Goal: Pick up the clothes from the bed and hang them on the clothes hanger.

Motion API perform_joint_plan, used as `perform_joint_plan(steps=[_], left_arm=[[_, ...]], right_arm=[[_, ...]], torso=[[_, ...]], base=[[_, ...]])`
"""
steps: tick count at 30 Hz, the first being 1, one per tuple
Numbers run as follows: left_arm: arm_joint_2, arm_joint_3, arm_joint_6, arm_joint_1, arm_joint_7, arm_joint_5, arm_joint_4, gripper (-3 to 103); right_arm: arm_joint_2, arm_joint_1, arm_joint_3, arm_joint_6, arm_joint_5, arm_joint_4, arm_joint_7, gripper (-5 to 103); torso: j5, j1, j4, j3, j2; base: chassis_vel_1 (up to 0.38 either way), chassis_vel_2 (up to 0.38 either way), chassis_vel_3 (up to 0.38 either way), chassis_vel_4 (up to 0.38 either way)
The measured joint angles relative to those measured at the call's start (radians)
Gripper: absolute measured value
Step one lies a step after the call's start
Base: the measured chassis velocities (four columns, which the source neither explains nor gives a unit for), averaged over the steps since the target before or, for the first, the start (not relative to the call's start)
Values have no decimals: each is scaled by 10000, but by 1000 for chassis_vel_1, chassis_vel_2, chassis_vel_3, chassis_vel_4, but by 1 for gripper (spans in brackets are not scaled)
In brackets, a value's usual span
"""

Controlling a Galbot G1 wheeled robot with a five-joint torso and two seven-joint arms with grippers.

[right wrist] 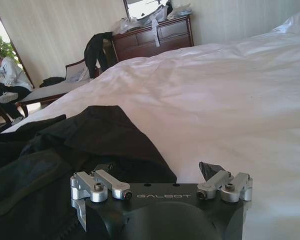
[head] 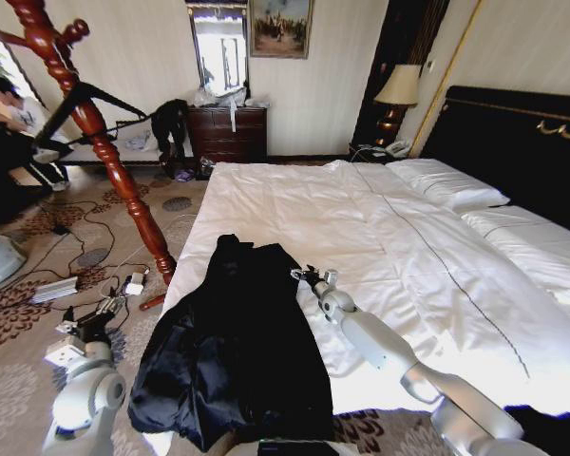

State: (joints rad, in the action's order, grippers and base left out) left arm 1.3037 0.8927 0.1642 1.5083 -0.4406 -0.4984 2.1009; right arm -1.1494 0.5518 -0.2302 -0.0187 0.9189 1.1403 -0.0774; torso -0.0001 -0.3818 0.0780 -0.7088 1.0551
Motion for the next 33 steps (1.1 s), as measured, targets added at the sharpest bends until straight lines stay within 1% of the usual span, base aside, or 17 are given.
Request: perform_joint_plan(steps=[3,8,9,12,13,15,16,17,18,19,21,23,24,26,27,28,33], left_arm=[[-9,0,6,-1,-8,-1,-7,100],[-11,62,6,64,-12,-11,-7,100],[-11,62,6,64,-12,-11,-7,100],[23,103,2,94,-13,-11,-7,100],[37,107,-2,99,-13,-11,-7,100],[85,110,-14,107,-13,-4,-7,100],[85,110,-14,107,-13,-4,-7,100],[104,110,-20,108,-13,2,-10,100],[123,110,-29,108,-13,8,-16,100],[141,108,-35,107,-14,14,-18,100],[159,103,-40,103,-14,25,-23,100],[176,96,-45,96,-15,32,-28,100],[176,96,-45,96,-15,32,-28,100],[183,95,-51,76,-26,33,-32,100],[183,95,-51,76,-26,33,-32,100],[186,96,-52,67,-36,33,-36,100],[249,97,-57,48,-53,33,-43,100]], right_arm=[[-68,-88,-134,2,-186,-211,190,93],[-350,-322,-335,42,-900,-871,309,74],[-350,-322,-335,42,-900,-871,309,74],[-477,-430,-376,147,-926,-1010,358,57],[-494,-445,-379,175,-909,-1011,380,57],[-515,-467,-391,253,-837,-977,415,46],[-515,-467,-391,253,-837,-977,415,46],[-521,-471,-400,307,-804,-930,418,41],[-524,-475,-409,358,-786,-892,418,41],[-522,-481,-419,418,-776,-849,418,35],[-501,-484,-437,484,-758,-774,418,30],[-417,-484,-454,513,-636,-587,421,19],[-417,-484,-454,513,-636,-587,421,19],[-163,-478,-520,514,-256,-120,396,8],[-163,-478,-520,514,-256,-120,396,8],[-32,-471,-572,513,-71,139,377,3],[441,-486,-860,518,671,1325,326,0]], torso=[[0,0,-2,0,0],[0,0,-1,0,0],[0,0,-1,0,0],[0,0,-1,0,0],[0,0,-1,0,0],[-1,0,-1,0,1],[-1,0,-1,0,1],[0,0,0,0,1],[0,0,-1,0,1],[0,0,-1,0,0],[0,0,-1,0,1],[0,0,-1,0,0],[0,0,-1,0,0],[1,0,-1,0,1],[1,0,-1,0,1],[0,0,0,0,1],[0,0,3,0,1]], base=[[0,0,0,0],[0,0,0,0],[0,0,0,0],[0,0,0,0],[0,0,0,0],[0,0,0,0],[0,0,0,0],[0,0,0,0],[0,0,0,0],[0,0,0,0],[0,0,0,0],[0,0,0,0],[0,0,0,0],[0,0,0,0],[0,0,0,0],[0,0,0,0],[0,0,0,0]])
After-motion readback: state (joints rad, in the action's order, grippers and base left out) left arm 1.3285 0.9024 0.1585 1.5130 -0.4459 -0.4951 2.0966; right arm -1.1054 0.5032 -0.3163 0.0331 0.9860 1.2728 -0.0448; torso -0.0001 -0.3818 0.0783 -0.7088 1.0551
